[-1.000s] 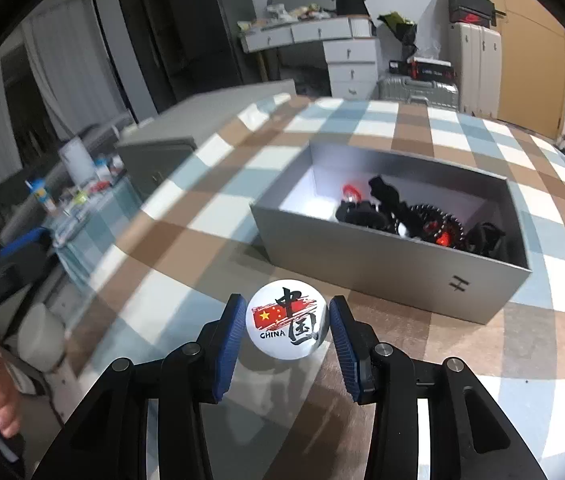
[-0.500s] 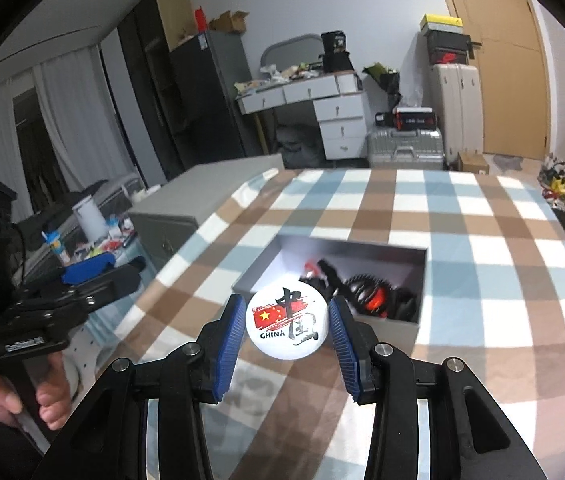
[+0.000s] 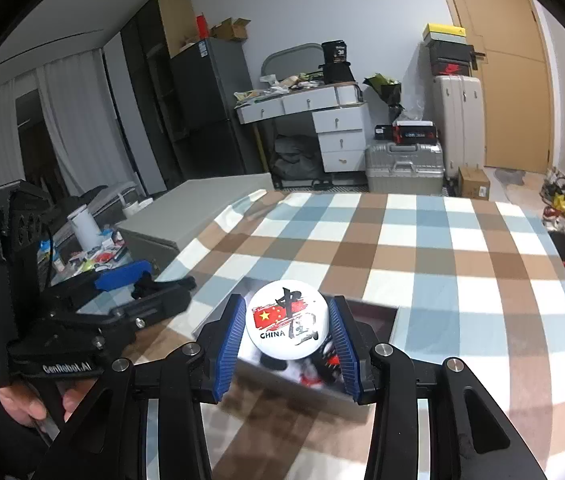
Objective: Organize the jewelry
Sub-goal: 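Lower the headband and badge into the grey box and open both tools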
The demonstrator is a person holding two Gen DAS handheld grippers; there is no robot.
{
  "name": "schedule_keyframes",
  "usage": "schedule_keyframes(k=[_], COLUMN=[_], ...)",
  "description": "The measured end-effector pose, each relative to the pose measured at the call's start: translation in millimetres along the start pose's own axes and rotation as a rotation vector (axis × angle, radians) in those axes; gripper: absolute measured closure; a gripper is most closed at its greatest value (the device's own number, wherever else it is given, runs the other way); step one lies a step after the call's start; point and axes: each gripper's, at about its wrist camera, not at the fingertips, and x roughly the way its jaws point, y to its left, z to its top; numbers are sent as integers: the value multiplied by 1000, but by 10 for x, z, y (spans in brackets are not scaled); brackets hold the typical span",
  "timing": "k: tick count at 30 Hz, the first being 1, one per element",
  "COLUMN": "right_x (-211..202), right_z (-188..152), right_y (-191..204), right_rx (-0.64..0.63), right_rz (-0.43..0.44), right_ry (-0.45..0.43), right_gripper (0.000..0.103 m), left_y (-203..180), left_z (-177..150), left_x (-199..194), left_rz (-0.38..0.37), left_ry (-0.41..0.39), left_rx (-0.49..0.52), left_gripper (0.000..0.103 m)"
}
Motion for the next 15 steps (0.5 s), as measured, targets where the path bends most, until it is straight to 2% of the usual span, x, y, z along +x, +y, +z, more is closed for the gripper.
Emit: schedule_keyframes(k=[9, 12, 15], right_x=[264, 340, 413], right_z=[44, 12, -21], right_y=[-258, -317, -379], right_rx=[27, 22, 33], right_rz=[12, 17, 24], right_ry=[20, 26, 36], right_gripper=[61, 61, 61], left_y=[-65, -38, -36], left_z=[59, 45, 17], left_x=[347, 462, 544], left_rz=[-38, -103, -117], left_ry=[48, 79, 89], left_rx=[19, -11, -14], left_gripper=[15, 15, 15])
